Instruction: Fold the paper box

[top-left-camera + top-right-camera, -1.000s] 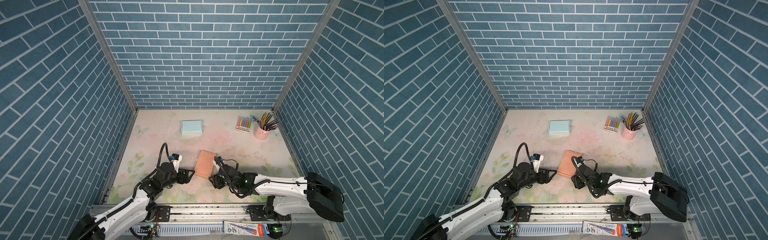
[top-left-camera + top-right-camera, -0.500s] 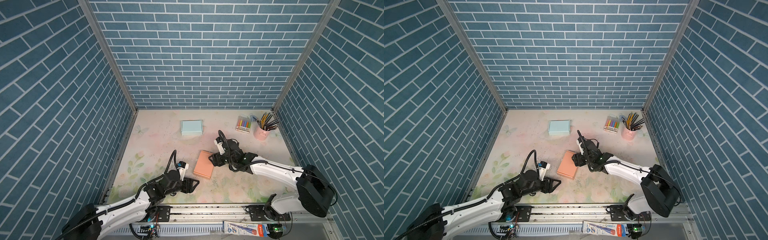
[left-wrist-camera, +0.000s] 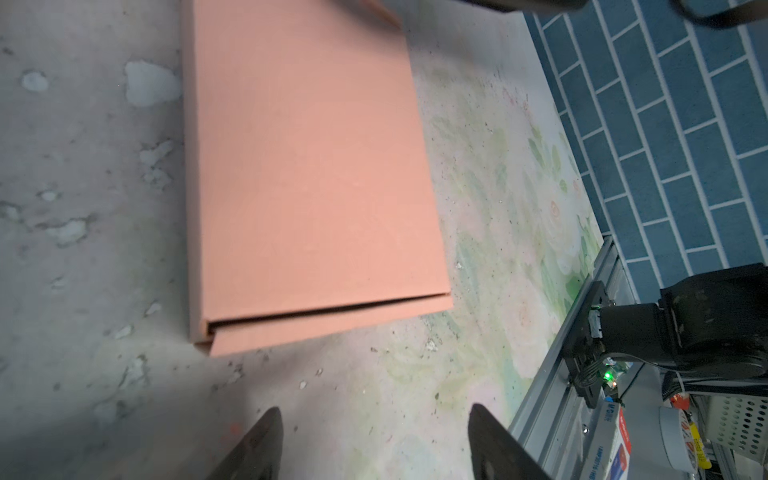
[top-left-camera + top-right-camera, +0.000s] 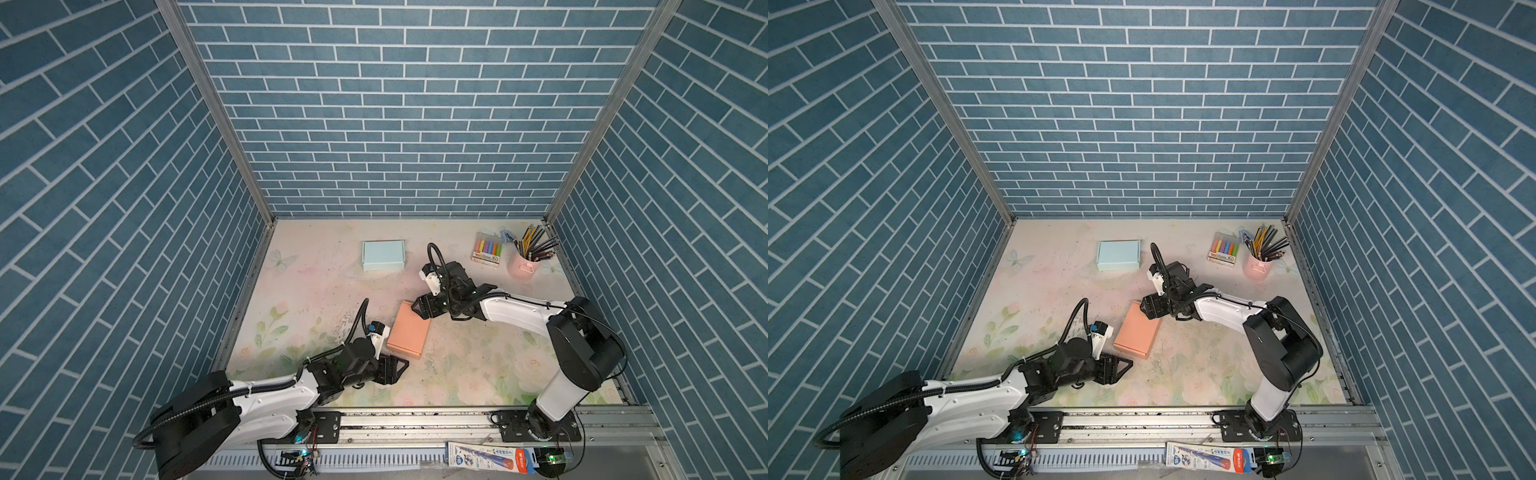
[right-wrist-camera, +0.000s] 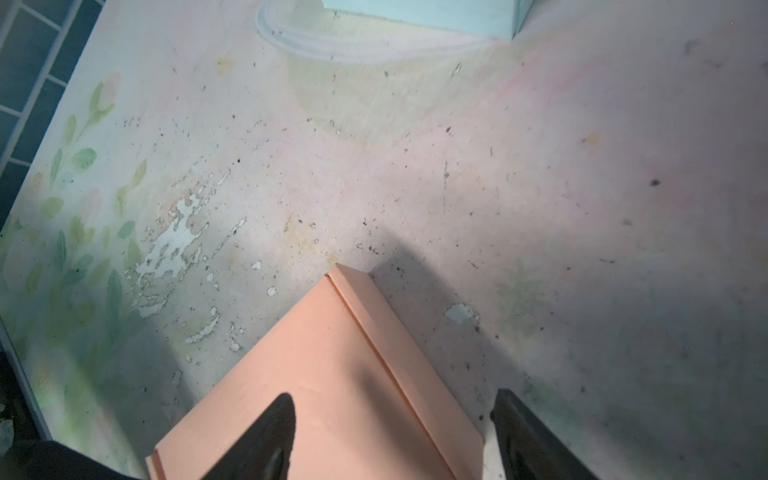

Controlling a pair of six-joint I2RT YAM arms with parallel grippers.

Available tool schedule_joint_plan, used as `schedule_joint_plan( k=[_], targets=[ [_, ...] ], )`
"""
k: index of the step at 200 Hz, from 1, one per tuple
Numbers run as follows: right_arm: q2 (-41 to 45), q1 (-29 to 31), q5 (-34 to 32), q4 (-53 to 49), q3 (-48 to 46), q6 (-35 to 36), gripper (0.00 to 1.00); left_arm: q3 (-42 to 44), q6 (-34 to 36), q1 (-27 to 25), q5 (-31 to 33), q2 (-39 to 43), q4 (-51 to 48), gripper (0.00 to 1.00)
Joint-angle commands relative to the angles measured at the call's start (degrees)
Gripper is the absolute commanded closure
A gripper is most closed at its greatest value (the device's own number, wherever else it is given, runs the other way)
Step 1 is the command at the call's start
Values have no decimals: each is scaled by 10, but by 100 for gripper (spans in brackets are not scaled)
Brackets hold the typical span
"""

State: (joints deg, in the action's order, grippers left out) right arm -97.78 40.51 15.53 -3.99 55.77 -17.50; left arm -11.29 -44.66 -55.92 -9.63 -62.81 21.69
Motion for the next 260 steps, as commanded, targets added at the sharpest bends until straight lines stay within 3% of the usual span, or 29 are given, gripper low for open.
schedule_joint_plan(
  k=[1, 73, 149, 260],
  targets=[
    [-17, -7, 31, 4, 17, 26, 24, -24, 14, -3, 19, -16, 18, 29],
    [-15, -9, 47, 2, 5, 26, 31, -61, 39, 21, 2, -85, 39, 28],
    [54, -9, 40, 16, -64, 3, 36, -96, 67, 54, -22, -128, 47, 29],
    [107, -42, 17, 43, -115, -36, 38, -243, 117, 97, -60, -254, 56, 33]
  ],
)
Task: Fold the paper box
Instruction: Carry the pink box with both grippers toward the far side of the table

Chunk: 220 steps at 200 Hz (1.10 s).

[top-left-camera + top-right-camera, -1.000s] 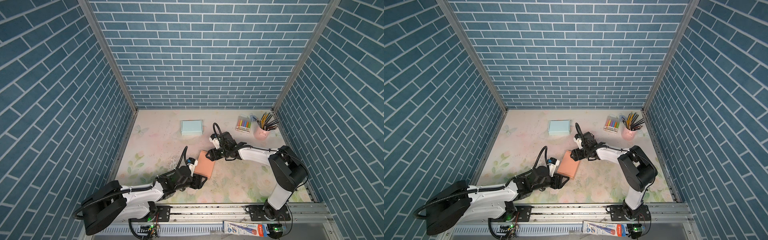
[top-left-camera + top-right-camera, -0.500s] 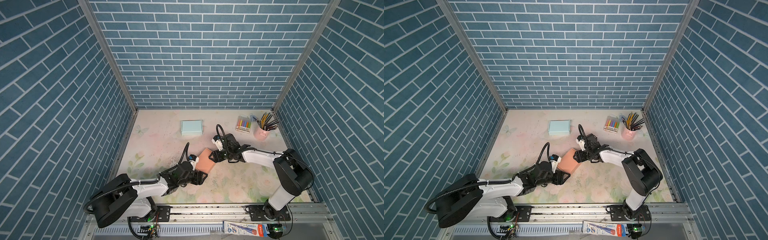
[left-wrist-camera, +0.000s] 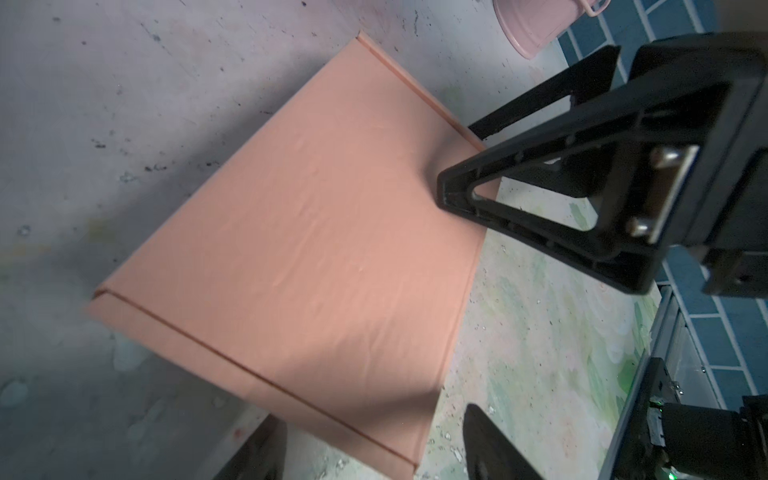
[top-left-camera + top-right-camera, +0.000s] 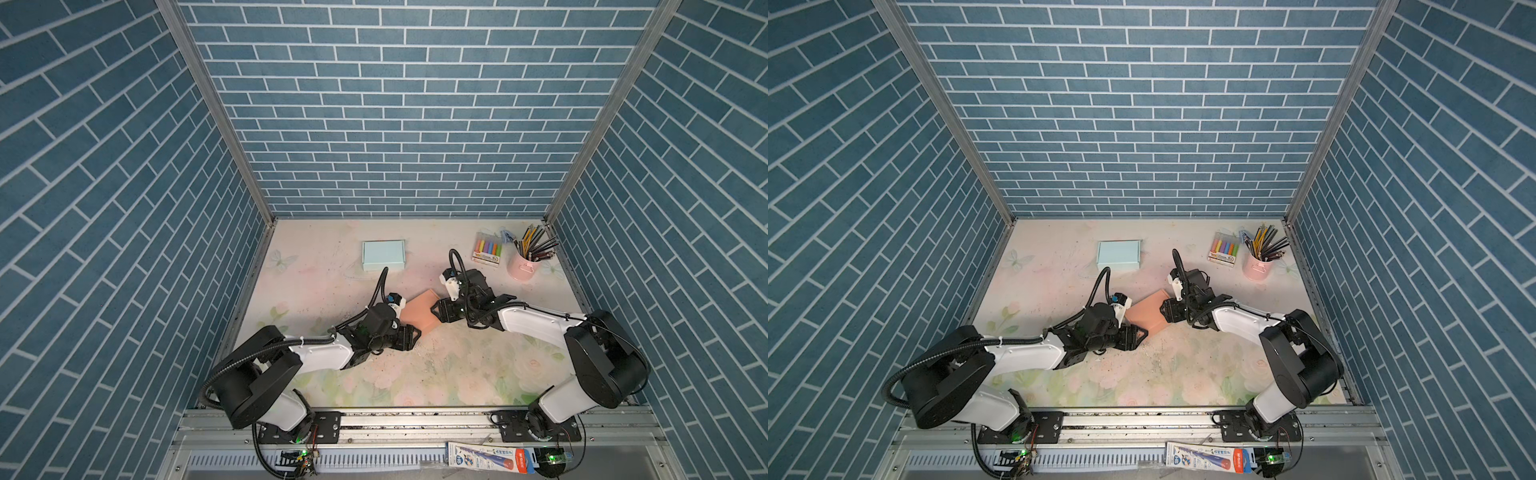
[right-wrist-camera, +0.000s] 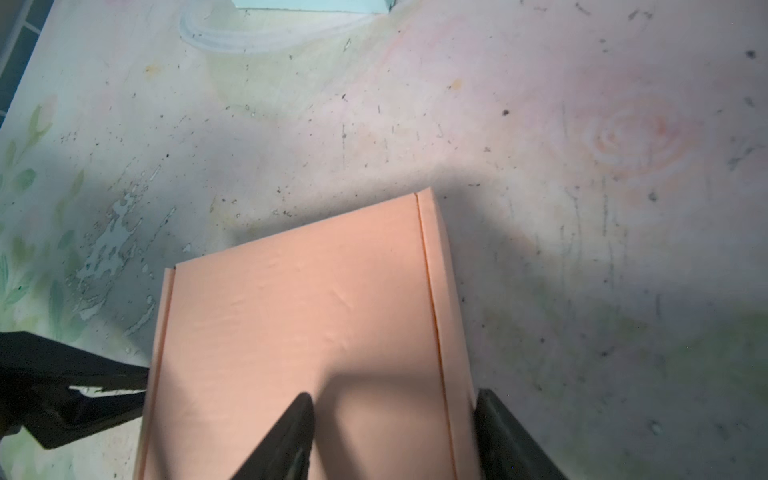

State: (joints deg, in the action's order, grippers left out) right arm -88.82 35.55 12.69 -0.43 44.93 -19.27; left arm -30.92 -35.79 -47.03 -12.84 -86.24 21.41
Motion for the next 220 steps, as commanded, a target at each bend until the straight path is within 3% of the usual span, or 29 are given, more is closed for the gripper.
schedule_joint_plan(
  k=[1, 114, 149, 220],
  targets=[
    [17, 7, 46, 8, -7, -19, 38, -49, 28, 8, -28, -21, 59, 33],
    [2, -83, 78, 18, 12, 1, 41, -245, 74, 39, -68, -172, 12, 35],
    [-25, -115, 114, 40, 25, 3, 43, -302, 80, 49, -75, -221, 9, 35],
    [-83, -142, 118, 59, 67, 7, 45, -417, 86, 70, -80, -307, -13, 36]
  ],
)
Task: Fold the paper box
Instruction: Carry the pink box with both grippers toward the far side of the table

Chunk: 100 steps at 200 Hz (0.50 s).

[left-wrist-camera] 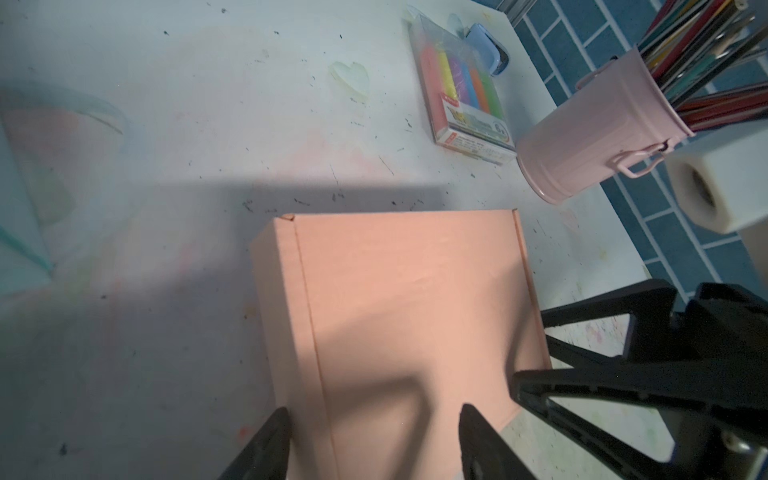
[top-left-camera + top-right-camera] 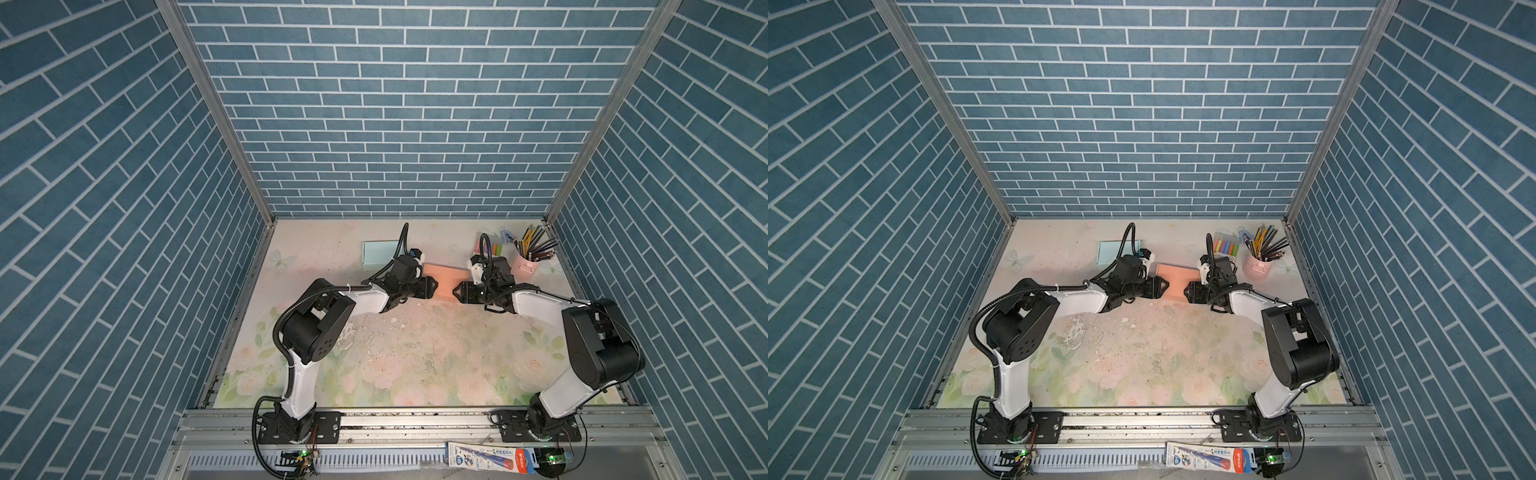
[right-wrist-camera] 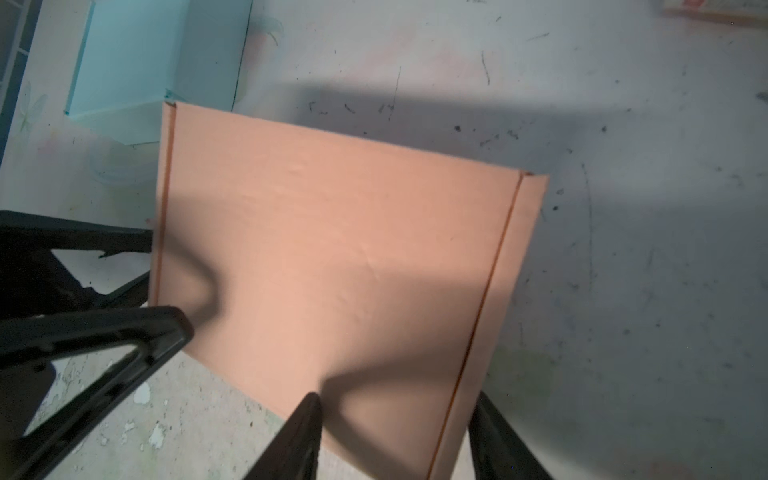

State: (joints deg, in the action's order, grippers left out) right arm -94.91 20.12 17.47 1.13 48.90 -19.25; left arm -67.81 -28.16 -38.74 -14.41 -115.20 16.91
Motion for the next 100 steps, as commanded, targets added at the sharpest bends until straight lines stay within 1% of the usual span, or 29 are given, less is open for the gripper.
schedule_joint_plan(
  k=[1, 25, 75, 100],
  targets=[
    [-23, 11, 70, 43, 27, 6, 45, -49, 10, -12, -64, -18, 31, 36],
    [-44, 5, 72, 56, 44, 0, 45, -83, 16, -6, -64, -41, 19, 36],
    [-98, -11, 65, 51, 109, 5, 45, -141, 24, 7, -58, -79, -2, 36],
    [-128, -24, 77, 50, 139, 5, 46, -164, 24, 12, -56, -98, -6, 36]
  ],
)
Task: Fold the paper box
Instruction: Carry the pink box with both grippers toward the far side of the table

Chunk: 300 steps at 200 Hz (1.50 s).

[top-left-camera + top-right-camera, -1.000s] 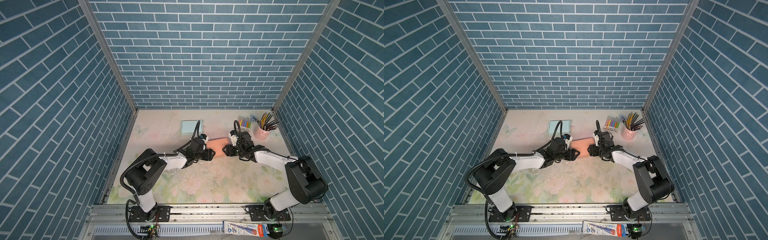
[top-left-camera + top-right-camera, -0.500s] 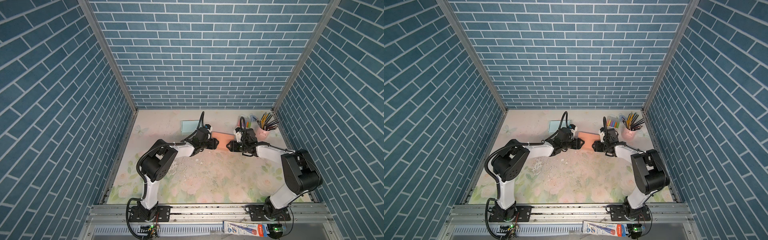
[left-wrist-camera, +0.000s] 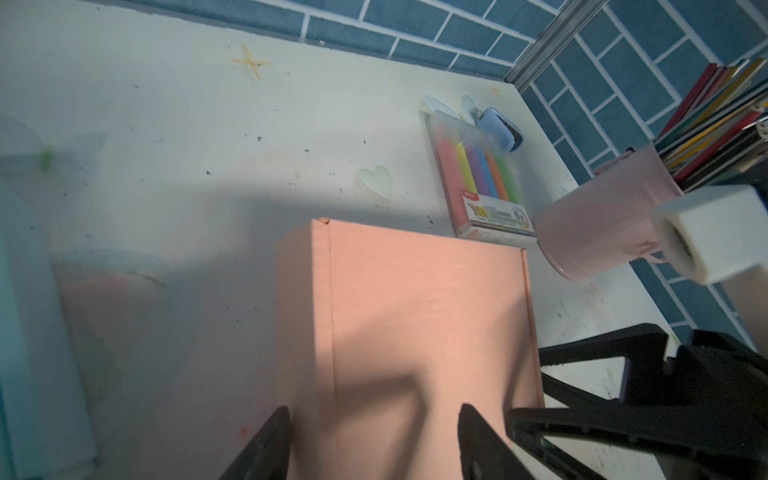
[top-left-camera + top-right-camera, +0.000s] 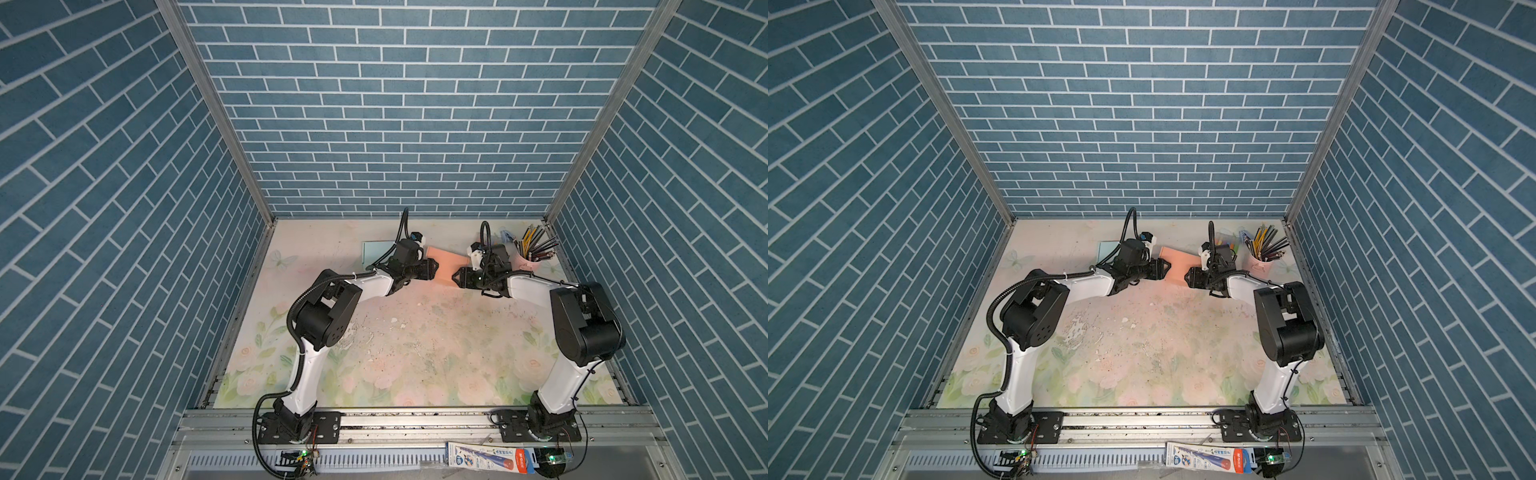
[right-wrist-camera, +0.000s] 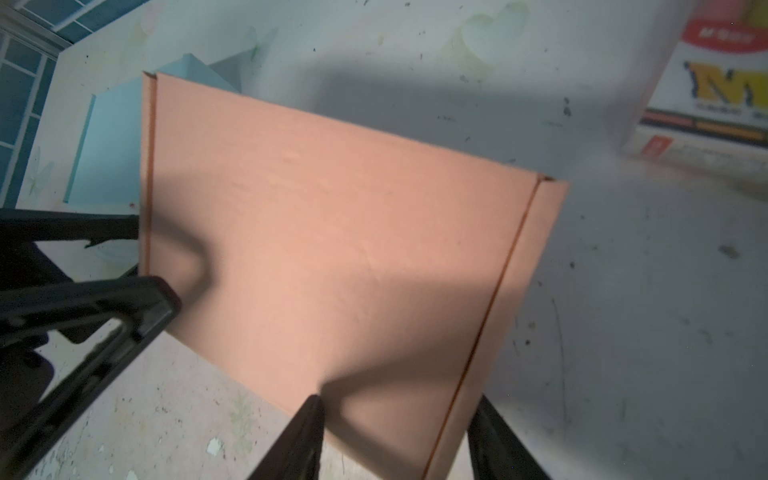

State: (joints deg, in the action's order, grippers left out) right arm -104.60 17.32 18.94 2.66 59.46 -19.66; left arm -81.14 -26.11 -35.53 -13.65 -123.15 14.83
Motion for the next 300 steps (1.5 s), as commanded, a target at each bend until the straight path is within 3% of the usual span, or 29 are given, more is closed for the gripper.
schedule_joint_plan(
  k=[1, 166, 203, 225, 267, 300],
  targets=[
    [-32, 3, 63, 35, 34, 9, 45, -32, 3, -19, -64, -19, 14, 36],
    [-106, -21, 71, -1, 132, 26, 45, -76, -8, 5, -53, -64, 5, 34],
    [-90, -23, 61, 11, 107, 10, 38, -40, -28, 14, -56, -48, 38, 17],
    [-77, -25, 47, 19, 91, 8, 32, -20, -24, 17, -39, -29, 41, 12],
    [-32, -29, 23, 10, 74, 10, 17, 28, -25, 19, -12, 27, 54, 12],
    [24, -27, 2, 3, 37, 16, 16, 92, -23, 19, -14, 93, 67, 12]
  ],
)
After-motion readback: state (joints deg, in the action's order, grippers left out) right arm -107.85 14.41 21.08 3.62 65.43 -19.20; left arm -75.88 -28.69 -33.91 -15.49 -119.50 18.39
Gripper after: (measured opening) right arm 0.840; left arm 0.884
